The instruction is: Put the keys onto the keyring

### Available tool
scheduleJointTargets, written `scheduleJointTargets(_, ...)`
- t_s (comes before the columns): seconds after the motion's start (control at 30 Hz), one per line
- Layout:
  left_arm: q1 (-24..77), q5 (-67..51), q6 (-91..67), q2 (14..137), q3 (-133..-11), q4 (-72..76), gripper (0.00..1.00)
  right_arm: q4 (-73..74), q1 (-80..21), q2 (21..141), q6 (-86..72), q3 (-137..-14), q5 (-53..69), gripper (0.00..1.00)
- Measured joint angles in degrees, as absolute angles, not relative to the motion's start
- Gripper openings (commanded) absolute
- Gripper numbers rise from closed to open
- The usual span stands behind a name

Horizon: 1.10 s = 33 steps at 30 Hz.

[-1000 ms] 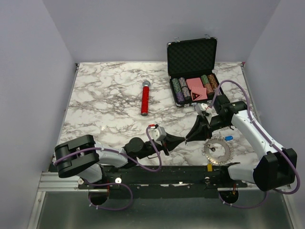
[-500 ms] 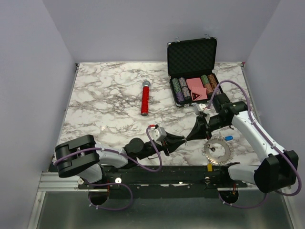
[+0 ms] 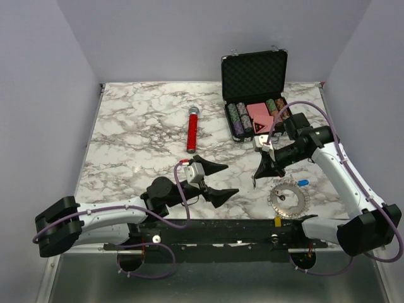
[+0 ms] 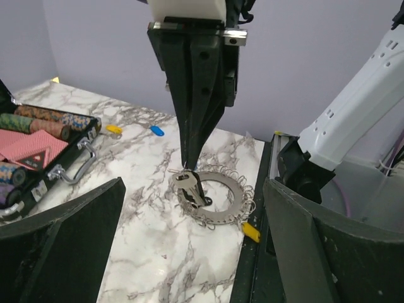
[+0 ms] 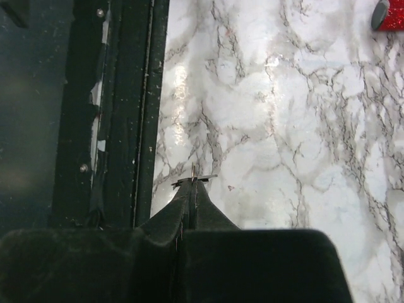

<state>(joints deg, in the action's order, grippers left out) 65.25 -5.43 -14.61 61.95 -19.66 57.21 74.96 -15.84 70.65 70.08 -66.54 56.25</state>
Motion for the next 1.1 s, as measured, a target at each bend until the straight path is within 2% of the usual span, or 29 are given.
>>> scheduleJointTargets(0.1, 65.25, -6.74, -11.29, 59.64, -22.68, 51.57, 0.99, 75.4, -16.43, 71.2, 70.06, -68.31, 53.93, 0.01)
scheduleJointTargets(0.17, 65.25, -7.55, -8.71, 59.53, -22.85, 49.5, 0.95, 75.59, -16.84, 71.37, 70.0, -69.1, 53.34, 0.01)
scheduleJointTargets(0.2, 65.25, -7.9, -7.99, 59.83, -22.85, 48.88, 0.91, 75.68, -17.1, 71.48, 69.89, -69.45, 53.28, 0.01)
scheduleJointTargets(0.3, 65.25, -10.0, -4.91, 62.61, -23.03, 48.14, 0.7, 75.96, -18.11, 71.77, 69.63, -69.82, 53.28, 0.01)
scheduleJointTargets(0.5, 65.23, -11.81, -1.96, 69.19, -26.24, 48.69, 0.65, 76.23, -20.67, 72.25, 68.31, -69.8, 53.3, 0.02)
scheduleJointTargets(0.7, 65.19, -12.29, -1.21, 71.42, -26.72, 52.77, 0.5, 76.29, -21.39, 72.25, 67.4, -69.65, 53.41, 0.02)
scheduleJointTargets(1.1, 64.71, -15.53, -0.82, 75.68, -29.89, 53.93, 0.4, 76.38, -21.8, 72.34, 67.29, -69.28, 53.71, 0.02)
